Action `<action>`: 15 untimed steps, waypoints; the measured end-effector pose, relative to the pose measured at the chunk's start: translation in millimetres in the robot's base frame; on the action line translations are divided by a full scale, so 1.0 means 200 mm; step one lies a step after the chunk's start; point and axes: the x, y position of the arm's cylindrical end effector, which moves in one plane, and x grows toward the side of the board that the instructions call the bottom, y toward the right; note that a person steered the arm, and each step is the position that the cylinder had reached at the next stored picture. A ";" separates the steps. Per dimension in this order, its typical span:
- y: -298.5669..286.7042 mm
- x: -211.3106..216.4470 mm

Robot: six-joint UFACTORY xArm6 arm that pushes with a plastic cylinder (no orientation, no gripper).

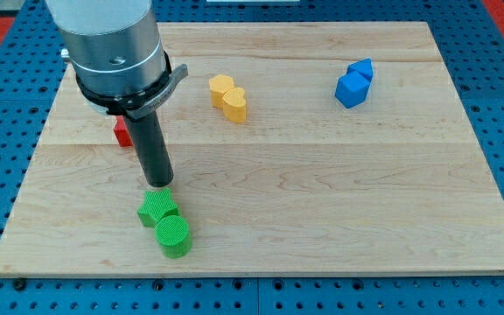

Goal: Push the red star near to the yellow blocks

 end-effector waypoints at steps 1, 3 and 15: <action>0.01 0.00; -0.09 -0.12; 1.06 -0.22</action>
